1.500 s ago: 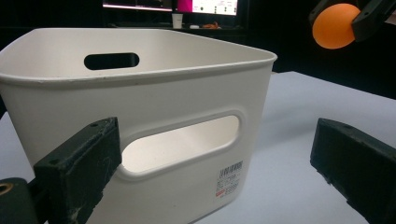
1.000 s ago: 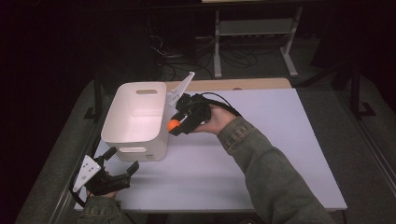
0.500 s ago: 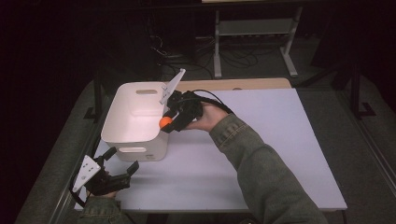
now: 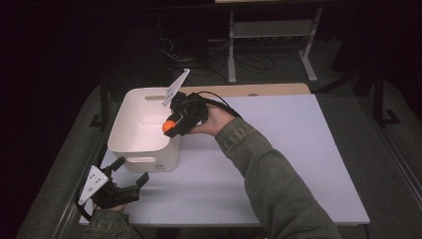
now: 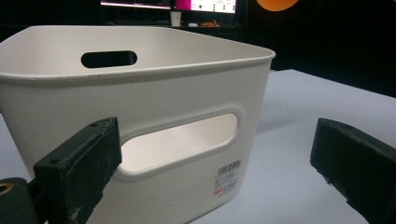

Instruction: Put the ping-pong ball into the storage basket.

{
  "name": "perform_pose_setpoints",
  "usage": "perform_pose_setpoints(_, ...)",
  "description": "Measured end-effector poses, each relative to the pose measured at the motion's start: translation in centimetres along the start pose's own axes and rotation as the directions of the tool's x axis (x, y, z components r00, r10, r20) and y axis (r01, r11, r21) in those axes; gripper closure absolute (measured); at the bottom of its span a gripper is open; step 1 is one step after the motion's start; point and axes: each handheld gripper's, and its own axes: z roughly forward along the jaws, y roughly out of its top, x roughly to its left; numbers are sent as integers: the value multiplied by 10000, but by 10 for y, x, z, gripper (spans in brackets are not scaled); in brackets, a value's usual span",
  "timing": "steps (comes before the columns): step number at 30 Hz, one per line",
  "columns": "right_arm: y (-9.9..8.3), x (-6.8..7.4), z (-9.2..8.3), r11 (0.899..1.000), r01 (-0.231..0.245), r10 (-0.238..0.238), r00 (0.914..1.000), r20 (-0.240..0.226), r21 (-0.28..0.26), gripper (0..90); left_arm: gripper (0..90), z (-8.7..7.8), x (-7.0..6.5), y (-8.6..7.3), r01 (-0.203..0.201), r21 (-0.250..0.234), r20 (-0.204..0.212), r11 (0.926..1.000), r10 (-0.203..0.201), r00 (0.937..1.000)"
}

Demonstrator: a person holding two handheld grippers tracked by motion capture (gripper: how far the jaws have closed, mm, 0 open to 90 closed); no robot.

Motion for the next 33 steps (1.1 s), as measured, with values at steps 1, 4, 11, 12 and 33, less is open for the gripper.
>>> perform_pose_setpoints(1, 1, -1, 2, 10000, -11, 11, 10000, -28, -2, 501, 15, 0, 0, 0, 14, -29, -10, 10000, -14, 10000)
perform_pose_setpoints(4, 3, -3, 6, 10000, -26, 26, 10000, -41, 9, 501, 15, -1, 0, 0, -3, -29, -19, 10000, 3, 10000)
perform_pose_setpoints(11, 7, -11, 14, 9999, -123, 122, 9999, -103, -78, 501, 15, 0, 1, 0, 12, -26, -20, 10000, -12, 10000)
perform_pose_setpoints(12, 7, -12, 15, 9999, -130, 129, 9998, -133, -104, 501, 15, 0, 1, 0, 10, -26, -18, 10000, -10, 10000)
perform_pose_setpoints(33, 22, -21, 35, 9999, -67, 64, 9996, -266, -112, 501, 15, 0, 1, 0, 21, -16, -27, 10000, -21, 10000)
